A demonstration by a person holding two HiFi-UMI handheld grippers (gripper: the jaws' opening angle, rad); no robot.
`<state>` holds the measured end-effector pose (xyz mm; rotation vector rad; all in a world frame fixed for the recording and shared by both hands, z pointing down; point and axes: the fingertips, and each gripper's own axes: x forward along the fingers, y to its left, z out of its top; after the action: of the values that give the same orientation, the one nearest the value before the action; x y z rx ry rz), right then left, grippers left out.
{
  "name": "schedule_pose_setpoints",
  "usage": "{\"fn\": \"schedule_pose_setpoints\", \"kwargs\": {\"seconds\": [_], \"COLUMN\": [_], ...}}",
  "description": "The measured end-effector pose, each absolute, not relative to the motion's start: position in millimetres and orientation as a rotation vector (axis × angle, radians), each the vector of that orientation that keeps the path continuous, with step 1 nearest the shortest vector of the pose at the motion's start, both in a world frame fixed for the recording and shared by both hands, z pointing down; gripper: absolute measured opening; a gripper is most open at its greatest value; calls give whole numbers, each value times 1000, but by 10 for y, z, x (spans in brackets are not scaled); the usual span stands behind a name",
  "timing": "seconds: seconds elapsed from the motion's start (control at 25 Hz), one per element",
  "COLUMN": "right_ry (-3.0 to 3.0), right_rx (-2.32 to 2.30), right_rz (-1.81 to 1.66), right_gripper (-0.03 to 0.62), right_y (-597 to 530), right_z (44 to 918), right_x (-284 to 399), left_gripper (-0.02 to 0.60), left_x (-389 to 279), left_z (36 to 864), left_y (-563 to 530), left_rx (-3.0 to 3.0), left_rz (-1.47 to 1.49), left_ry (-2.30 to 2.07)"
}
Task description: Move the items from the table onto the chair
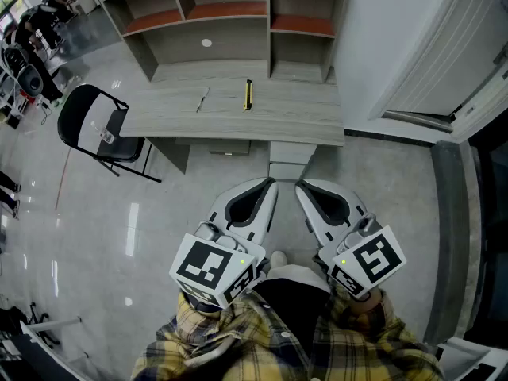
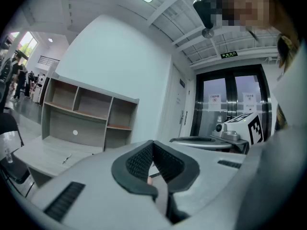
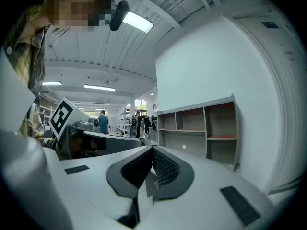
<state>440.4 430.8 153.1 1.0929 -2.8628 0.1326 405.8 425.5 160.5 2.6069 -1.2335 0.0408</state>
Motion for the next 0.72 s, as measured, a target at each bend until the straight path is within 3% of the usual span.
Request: {"fn": "schedule_pose_setpoints", "kwargs": {"seconds": [0.72], "right_ry": [-2898], "right_rx": [1051], "right_rz": [218], "right_gripper": [18], "right_y": [4496], "right_z": [1733], "right_x": [4708], "left_gripper": [5], "left_x": [3978], "left_z": [1803], "left_y": [4380], "left_rx": [2513], "left_rz": [55], "left_ry": [-1385]}}
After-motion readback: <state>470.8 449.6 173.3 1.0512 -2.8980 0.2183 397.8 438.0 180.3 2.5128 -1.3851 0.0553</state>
